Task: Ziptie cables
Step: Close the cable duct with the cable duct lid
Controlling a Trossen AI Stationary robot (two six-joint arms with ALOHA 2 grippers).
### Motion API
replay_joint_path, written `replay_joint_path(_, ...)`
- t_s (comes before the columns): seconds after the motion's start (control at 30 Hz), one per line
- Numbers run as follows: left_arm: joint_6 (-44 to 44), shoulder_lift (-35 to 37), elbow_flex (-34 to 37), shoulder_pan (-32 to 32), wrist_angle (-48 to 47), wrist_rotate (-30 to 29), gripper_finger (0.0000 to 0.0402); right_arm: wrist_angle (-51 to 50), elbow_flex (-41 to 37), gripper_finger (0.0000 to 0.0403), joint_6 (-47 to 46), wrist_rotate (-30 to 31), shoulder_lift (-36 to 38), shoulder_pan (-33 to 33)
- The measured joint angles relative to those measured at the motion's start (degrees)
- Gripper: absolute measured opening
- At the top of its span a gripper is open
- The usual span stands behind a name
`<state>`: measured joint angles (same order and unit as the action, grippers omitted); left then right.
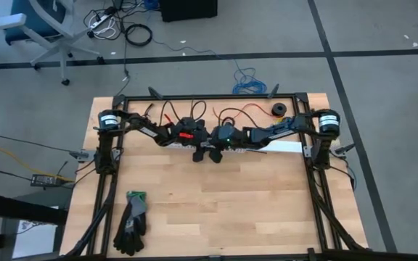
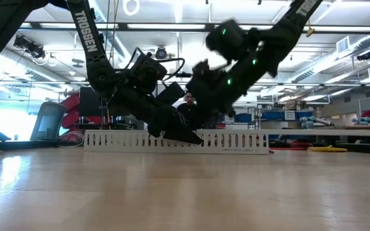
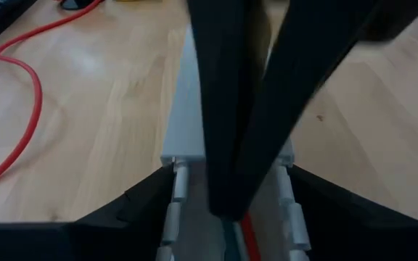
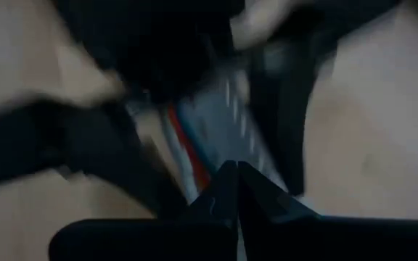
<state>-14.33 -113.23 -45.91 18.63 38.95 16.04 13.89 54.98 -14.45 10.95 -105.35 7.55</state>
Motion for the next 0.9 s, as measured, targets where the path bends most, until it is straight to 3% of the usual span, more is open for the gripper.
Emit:
replay_joint_path(0.13, -0.3, 0.0, -0.1, -0.1, -0.6, 0.2, 0.0246, 3.1, 0.1, 0.0, 5.4, 3.9, 4.2, -1.9)
replay_joint_path(0.33, -0.5, 0.0, -0.1, -0.1, -0.8, 0.2, 0.0255, -2.1, 0.0, 0.0, 5.0, 4.9, 7.4, -3.8)
replay_joint_path(0.6, 0.0, 0.8, 0.1, 0.1, -2.0, 0.3, 0.0292, -1.8, 0.1, 0.0, 3.6, 5.8, 7.4, -5.4)
replay_joint_path(0.9, -0.2, 3.8, 0.2, 1.9, -8.0, 0.6, 0.0296, -2.0, 0.1, 0.0, 2.7, 5.9, 7.4, -5.7)
